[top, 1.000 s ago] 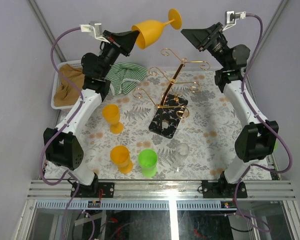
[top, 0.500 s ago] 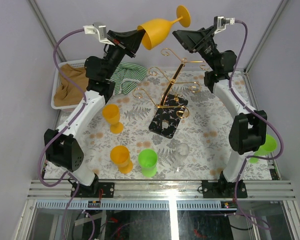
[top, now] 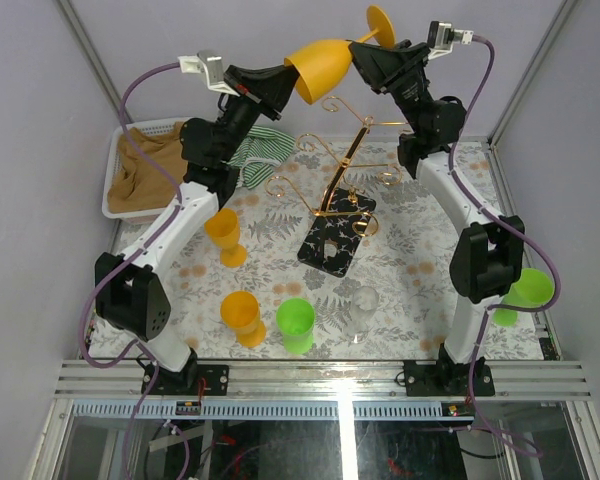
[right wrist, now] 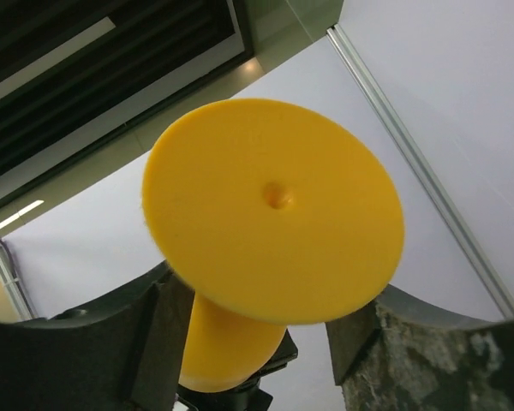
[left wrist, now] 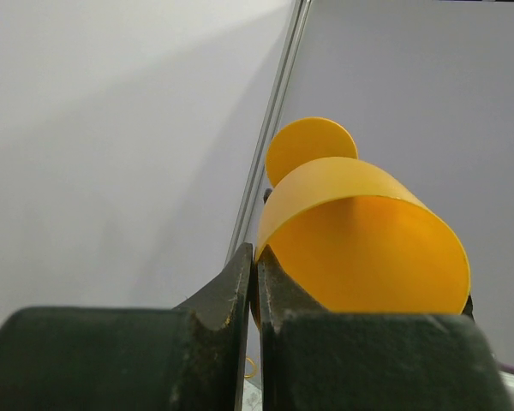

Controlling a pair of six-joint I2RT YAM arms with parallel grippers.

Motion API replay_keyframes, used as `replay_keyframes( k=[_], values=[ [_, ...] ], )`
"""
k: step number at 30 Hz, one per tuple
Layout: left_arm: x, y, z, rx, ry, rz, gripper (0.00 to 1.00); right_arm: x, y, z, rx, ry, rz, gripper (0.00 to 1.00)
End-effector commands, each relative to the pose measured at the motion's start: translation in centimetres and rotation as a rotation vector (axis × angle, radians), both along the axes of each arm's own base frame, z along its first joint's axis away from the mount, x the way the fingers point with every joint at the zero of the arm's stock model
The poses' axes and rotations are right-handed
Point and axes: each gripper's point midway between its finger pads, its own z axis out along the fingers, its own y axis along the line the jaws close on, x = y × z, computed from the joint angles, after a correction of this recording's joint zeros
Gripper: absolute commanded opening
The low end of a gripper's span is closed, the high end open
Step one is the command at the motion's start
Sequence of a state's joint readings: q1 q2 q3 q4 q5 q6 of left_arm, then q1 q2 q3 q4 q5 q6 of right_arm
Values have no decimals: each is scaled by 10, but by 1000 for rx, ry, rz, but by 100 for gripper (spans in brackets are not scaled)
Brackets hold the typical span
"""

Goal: Place the wine glass upside down on the wine glass rack
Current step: Turn the wine glass upside down at the wine rack.

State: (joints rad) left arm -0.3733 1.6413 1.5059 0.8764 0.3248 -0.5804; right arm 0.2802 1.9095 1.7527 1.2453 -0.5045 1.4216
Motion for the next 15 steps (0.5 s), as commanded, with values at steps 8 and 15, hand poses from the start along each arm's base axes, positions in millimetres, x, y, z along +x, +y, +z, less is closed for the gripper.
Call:
replay_keyframes(
  k=[8,15],
  values=[
    [-6,-13,-3,-16,-33,-46,0,-28,6,35,25,-155,-47,44],
    [-11,-16,-10,18,-32,-49,13,-26,9,34,-12,-155,-70,13]
  ],
)
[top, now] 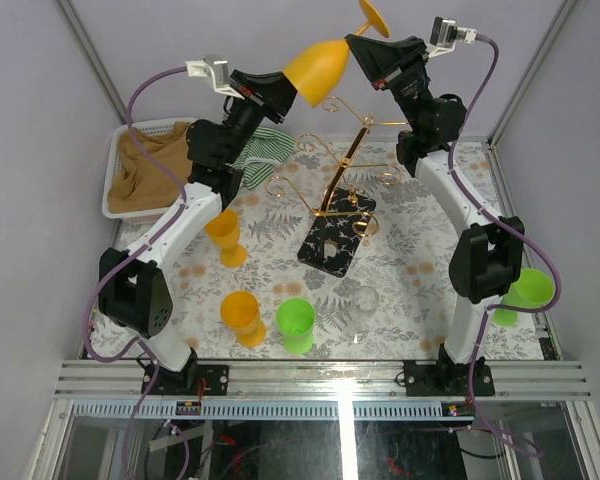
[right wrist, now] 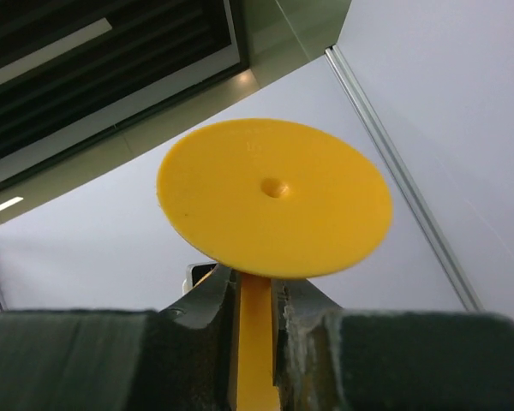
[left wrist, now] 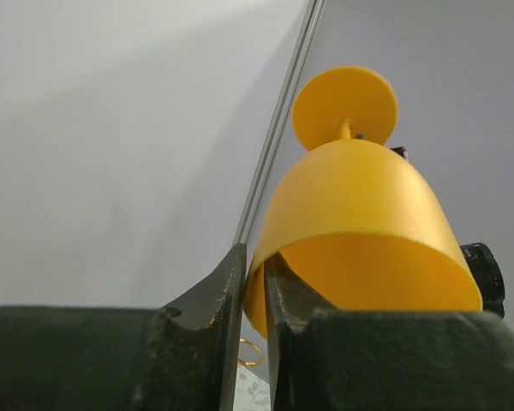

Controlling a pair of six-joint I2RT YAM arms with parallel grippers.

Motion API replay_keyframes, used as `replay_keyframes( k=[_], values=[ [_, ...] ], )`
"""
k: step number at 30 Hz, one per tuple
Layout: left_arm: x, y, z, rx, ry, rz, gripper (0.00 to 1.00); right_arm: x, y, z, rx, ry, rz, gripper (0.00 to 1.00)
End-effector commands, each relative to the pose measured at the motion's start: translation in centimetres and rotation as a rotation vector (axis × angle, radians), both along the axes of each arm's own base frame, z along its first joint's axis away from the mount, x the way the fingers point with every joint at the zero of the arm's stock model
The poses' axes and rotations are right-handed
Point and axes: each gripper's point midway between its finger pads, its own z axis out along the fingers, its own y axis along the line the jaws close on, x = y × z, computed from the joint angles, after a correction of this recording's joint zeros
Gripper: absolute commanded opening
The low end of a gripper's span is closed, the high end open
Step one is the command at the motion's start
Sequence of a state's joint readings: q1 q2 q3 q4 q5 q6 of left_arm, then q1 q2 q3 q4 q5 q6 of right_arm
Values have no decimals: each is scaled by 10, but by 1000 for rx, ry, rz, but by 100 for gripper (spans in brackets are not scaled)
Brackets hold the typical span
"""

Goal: Place the wine glass upside down on the wine glass rack
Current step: Turn the wine glass upside down at the wine rack.

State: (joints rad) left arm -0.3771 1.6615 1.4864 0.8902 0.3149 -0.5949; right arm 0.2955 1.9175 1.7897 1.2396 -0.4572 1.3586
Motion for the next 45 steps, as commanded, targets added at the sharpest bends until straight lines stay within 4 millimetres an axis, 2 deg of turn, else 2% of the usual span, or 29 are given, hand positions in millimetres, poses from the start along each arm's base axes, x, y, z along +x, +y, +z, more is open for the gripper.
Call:
replay_keyframes(
  k=[1,5,6,10,12,13,14,18,21,24,25,27,29,33,37,40,41,45],
  values=[
    [-19,-11,5,26,-68,-36,18,-25,9,19,-49,-101,-19,11],
    [-19,-8,-1,52,-54,-7,40,-19,11,13,-82,-82,-49,2],
    [-19,-7,-2,58,-51,-1,43,-18,12,13,-94,-82,-58,1],
    [-19,-3,-7,77,-34,29,67,-15,9,14,-135,-89,-117,0],
    [-19,1,-7,90,-25,56,82,-13,4,16,-160,-91,-160,0],
    [-18,2,-9,102,-18,71,97,-9,1,18,-180,-82,-186,0],
    [-18,5,-10,113,-14,89,100,-4,-3,19,-205,-67,-217,0],
    [-10,27,-18,144,38,169,100,13,-25,27,-318,-37,-348,0],
    [-2,51,-24,159,79,229,100,29,-54,24,-399,15,-485,0],
    [6,74,-31,196,127,318,99,39,-90,7,-504,82,-633,0],
    [8,80,-33,214,138,347,100,45,-101,-4,-550,108,-683,0],
    [8,88,-34,258,141,400,100,36,-125,-13,-654,122,-798,0],
    [6,96,-35,286,141,440,100,31,-144,-32,-766,148,-881,0],
    [4,105,-34,325,145,478,100,13,-170,-72,-923,200,-970,0],
    [16,113,-36,420,205,530,100,-4,-182,-122,-1033,274,-980,0],
    [27,123,-30,459,262,573,100,-16,-191,-157,-1113,331,-988,0],
    [27,125,-24,460,264,585,100,-21,-195,-167,-1138,342,-993,0],
    [31,131,-26,461,266,612,100,-36,-208,-200,-1205,402,-1029,0]
  ],
)
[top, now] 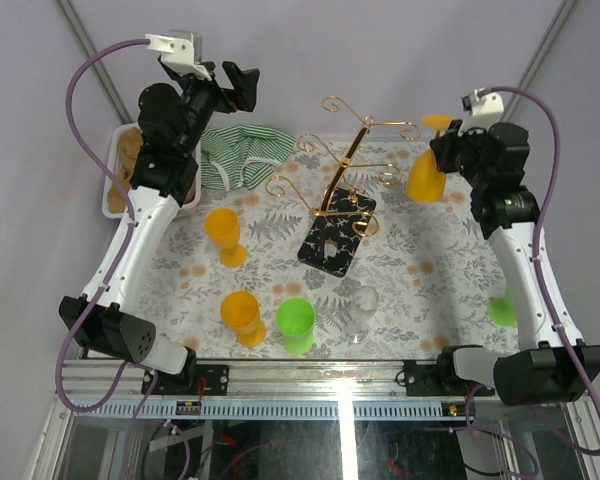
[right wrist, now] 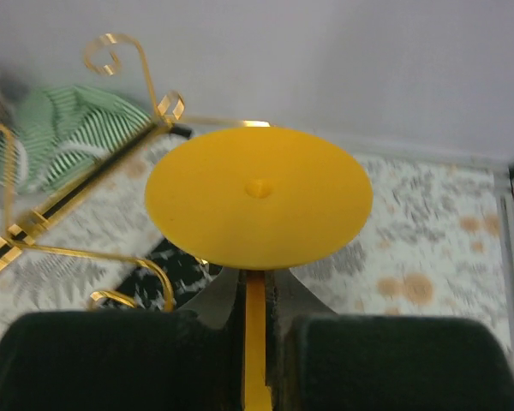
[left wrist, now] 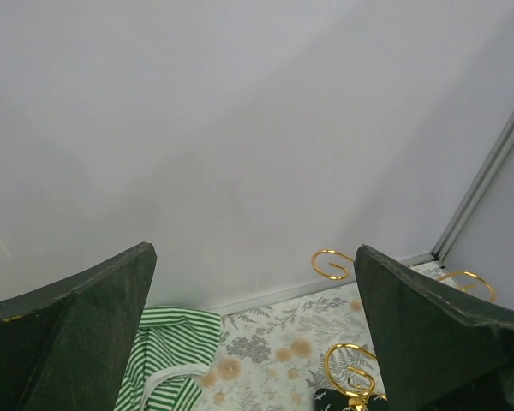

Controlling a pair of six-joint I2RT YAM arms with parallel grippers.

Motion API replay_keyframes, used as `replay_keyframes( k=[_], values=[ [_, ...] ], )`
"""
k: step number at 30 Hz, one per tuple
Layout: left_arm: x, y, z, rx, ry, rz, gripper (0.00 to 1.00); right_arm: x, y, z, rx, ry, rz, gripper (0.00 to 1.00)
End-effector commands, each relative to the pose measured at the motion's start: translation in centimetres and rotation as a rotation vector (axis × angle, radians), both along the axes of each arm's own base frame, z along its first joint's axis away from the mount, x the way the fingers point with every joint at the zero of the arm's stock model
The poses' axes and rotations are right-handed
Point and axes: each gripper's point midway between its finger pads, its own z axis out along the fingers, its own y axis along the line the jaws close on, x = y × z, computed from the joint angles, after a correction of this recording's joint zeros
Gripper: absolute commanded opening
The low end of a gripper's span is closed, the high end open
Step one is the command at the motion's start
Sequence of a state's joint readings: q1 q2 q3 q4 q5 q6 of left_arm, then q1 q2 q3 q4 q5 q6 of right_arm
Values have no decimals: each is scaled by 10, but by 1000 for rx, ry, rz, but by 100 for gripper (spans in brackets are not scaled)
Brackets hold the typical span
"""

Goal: Place the wine glass upside down on the wine glass rack
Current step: Turn the wine glass upside down at the wine rack.

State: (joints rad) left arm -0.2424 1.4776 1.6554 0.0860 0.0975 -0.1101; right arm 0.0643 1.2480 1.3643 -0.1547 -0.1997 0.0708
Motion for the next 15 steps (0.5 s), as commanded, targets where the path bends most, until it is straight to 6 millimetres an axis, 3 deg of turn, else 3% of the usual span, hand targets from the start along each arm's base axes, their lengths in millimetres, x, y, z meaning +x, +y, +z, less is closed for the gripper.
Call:
replay_keyframes(
  k=[1,7,15],
  values=[
    [4,15,-10,44,33,71,100,-18,-24,-17,-100,-3,-92,0],
    [13,17,-16,31,43,72,100,-21,-14,-49,-30,-51,-58,0],
    [24,20,-33,33,85,92,100,-6,10,-51,-2,-154,72,0]
  ],
)
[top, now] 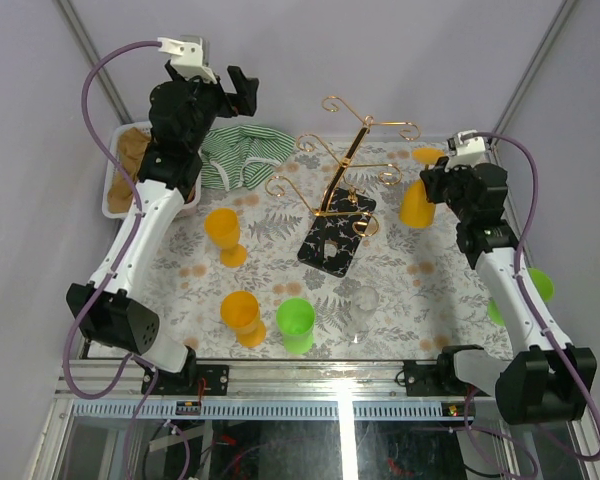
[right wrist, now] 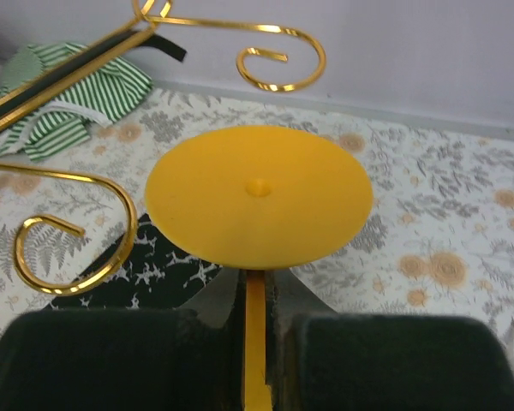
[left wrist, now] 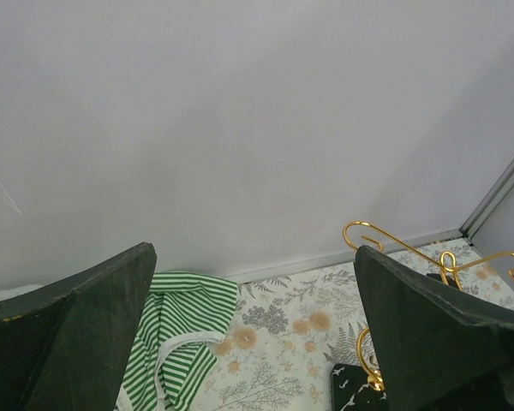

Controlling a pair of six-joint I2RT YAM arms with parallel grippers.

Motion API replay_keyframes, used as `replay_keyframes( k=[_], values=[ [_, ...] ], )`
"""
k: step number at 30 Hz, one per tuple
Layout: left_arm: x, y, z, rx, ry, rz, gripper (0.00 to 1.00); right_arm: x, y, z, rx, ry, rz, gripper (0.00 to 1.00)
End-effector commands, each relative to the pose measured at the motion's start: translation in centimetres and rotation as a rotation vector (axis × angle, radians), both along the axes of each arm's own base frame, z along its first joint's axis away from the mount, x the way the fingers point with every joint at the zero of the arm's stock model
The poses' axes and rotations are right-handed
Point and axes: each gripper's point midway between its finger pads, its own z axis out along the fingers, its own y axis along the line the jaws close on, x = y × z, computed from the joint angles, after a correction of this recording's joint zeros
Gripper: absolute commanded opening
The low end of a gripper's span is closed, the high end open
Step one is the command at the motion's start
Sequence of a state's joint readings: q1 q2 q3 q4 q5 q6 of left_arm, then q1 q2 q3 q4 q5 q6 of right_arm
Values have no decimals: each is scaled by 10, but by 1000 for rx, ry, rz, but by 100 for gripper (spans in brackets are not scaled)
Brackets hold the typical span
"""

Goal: Place the wine glass upside down on the wine glass rack
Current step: Turn the wine glass upside down at the wine rack.

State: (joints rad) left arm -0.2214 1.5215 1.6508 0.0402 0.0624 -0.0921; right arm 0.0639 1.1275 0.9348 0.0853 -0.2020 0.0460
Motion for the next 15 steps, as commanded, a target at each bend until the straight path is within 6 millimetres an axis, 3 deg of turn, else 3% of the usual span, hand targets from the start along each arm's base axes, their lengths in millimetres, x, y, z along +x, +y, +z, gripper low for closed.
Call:
replay_keyframes(
  k=[1,7,15],
  values=[
    [3,10,0,4,-1,39,100,15,15,52,33,-220,80,0],
    [7,15,-14,0,22,57,100,32,27,44,82,-234,136,0],
    [8,26,-17,0,17,88,100,59,43,35,114,-217,210,0]
  ],
)
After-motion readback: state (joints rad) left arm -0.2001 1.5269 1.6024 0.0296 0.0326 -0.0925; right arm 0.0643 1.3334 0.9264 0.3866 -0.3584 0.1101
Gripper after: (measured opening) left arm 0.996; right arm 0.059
